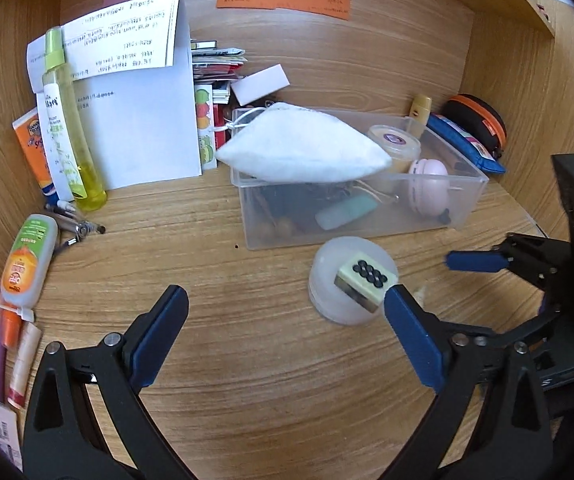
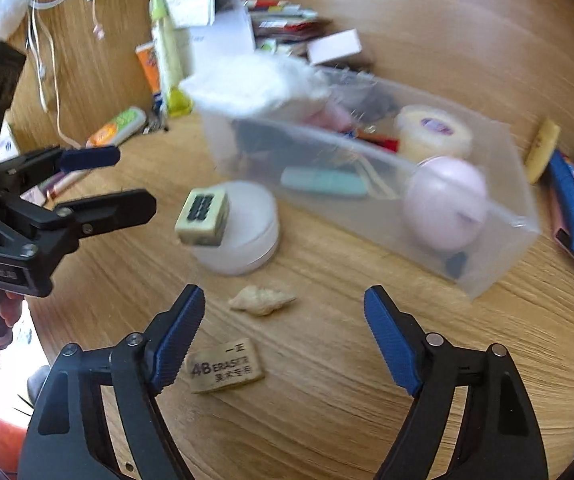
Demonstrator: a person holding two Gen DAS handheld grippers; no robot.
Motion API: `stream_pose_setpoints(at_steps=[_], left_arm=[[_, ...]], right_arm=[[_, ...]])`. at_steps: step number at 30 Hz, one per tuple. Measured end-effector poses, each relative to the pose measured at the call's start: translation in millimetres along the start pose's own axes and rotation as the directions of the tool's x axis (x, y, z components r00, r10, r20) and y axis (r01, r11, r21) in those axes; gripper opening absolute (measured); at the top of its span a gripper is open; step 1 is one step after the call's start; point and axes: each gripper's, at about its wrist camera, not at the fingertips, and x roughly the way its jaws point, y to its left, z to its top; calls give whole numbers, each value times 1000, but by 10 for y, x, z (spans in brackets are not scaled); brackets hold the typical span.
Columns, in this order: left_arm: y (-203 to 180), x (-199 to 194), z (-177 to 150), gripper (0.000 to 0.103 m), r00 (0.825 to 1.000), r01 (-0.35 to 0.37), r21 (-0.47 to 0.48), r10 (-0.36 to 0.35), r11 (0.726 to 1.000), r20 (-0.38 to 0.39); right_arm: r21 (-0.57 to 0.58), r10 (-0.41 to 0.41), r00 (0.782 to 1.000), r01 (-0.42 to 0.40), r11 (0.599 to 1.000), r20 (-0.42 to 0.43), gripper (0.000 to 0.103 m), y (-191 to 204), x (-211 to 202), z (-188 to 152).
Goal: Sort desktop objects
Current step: 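Grasp the mahjong tile with the left tool while the right tool opens around the seashell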
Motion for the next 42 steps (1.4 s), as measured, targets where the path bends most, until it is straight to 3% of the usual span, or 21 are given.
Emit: stream_pose_setpoints(at_steps=[6, 11, 15, 26, 37, 42], left_arm=[[-15, 41, -30, 99, 999, 36, 5, -36, 999, 6], [-72, 90, 5, 98, 999, 46, 29, -46, 999, 17], [-160, 142, 26, 84, 998, 55, 77, -56, 995, 6], [-295, 342, 75, 56, 991, 129, 133, -124, 983, -46], [-262, 404, 115, 40, 991, 128, 99, -124, 987, -45], [-261, 371, 112, 39, 994, 104, 101, -102, 989, -31]], right_arm=[[-48, 15, 998, -18, 999, -61, 57, 112, 173, 13], [-61, 3, 998, -6, 998, -57, 52, 131, 183, 12], [-36, 1, 998, -3, 999, -56, 38, 42, 183, 28], [4, 2, 999, -2, 1000, -52, 38, -141, 123, 4], [60, 17, 1000, -17, 998, -12, 38, -369, -23, 11], [81, 30, 1000, -30, 996, 5, 38, -452, -81, 18]])
